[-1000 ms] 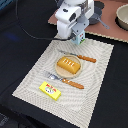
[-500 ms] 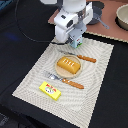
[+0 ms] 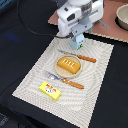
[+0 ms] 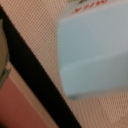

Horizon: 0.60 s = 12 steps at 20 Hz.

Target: Place the bread, butter, and milk from the table onto the serving area.

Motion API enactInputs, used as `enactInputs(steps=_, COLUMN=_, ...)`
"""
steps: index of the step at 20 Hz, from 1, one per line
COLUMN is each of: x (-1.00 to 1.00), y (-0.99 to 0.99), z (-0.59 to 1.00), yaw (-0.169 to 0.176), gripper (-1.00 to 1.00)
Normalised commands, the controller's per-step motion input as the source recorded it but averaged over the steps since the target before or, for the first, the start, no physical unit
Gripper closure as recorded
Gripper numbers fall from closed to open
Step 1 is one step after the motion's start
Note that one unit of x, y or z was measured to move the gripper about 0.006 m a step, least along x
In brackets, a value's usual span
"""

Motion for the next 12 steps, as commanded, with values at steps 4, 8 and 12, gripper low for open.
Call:
enactInputs(steps=4, x=0.17, y=0.17, z=0.92, yaw=0.027, gripper=-1.0)
enactInputs(steps=8, x=0.22, y=0.12, z=0.77, yaw=0.017, gripper=-1.0)
enactInputs(steps=12, x=0.12, y=0.12, z=0.28, yaw=0.007, gripper=-1.0)
